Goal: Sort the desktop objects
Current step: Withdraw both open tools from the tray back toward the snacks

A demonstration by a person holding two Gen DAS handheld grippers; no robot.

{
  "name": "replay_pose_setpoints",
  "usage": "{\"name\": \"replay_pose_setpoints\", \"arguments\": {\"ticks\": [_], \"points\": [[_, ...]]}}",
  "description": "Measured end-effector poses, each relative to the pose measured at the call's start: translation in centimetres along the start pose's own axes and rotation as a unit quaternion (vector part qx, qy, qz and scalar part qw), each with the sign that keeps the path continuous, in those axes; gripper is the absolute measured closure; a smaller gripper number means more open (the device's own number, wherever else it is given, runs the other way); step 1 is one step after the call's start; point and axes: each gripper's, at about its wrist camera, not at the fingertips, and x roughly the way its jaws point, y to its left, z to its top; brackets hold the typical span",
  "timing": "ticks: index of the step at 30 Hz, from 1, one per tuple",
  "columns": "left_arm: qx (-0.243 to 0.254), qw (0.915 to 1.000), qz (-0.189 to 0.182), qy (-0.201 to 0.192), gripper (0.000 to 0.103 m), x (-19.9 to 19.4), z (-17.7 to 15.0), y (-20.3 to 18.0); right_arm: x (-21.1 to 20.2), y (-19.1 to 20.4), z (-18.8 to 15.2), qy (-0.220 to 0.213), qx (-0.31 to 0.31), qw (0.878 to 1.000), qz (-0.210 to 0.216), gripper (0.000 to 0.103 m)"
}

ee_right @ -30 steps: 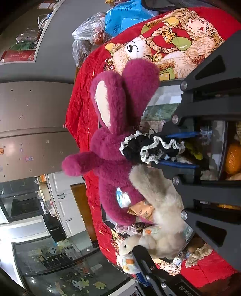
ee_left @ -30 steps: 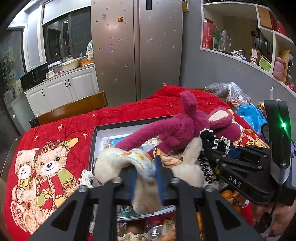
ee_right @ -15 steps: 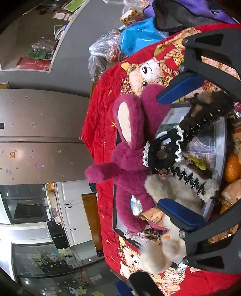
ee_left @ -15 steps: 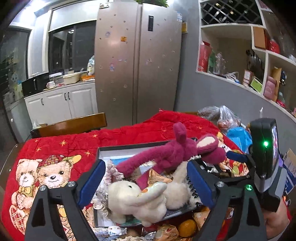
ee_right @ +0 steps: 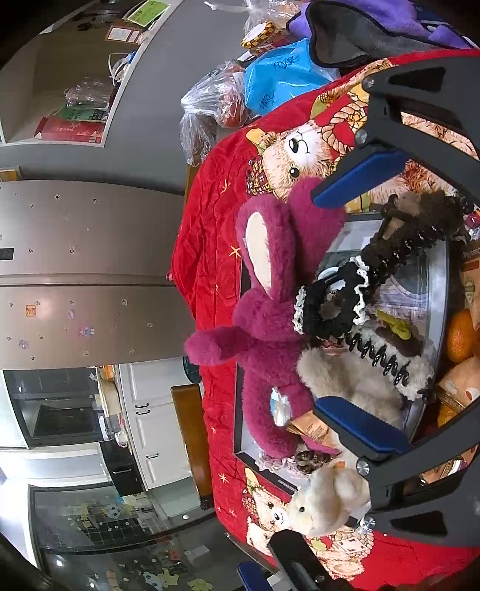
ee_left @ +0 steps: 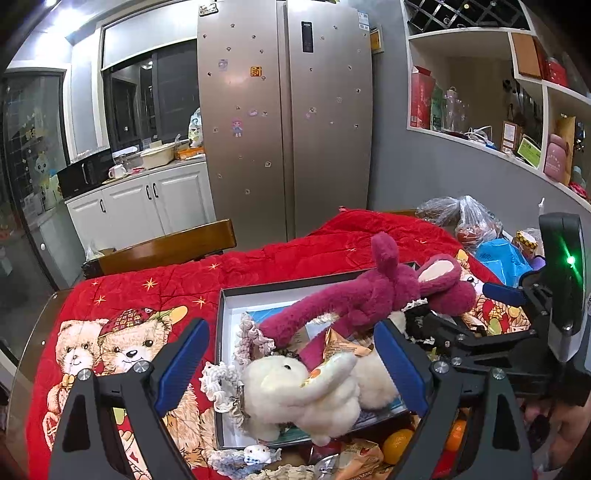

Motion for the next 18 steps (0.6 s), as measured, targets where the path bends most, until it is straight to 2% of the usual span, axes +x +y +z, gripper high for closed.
{"name": "replay_pose_setpoints", "arguments": {"ticks": [5,9,13,18], "points": [[0.004,1.0,0.004,-0.007,0.01,-0.9,0.4,0.2,-1.8,-0.4,0.7,-0.018,0.001,1.0,0.002,0.0],[-0.012,0.9996,0.011,-0.022,0.01,-3.0,1.1,1.0,-4.8,-0.3,1.5,-0.055,-0.008,0.998,-0.006,0.0],[-0.044,0.9978,0.023,-0.043,0.01,-6.5,1.3,2.2,-8.1,-0.8,2.4,-0.083,0.005,0.996,0.018,0.0],[-0.066,0.9958,0.018,-0.061,0.01,-11.0,1.1,3.2,-13.6,-0.7,2.7,-0.12,0.01,0.992,0.018,0.0]]}}
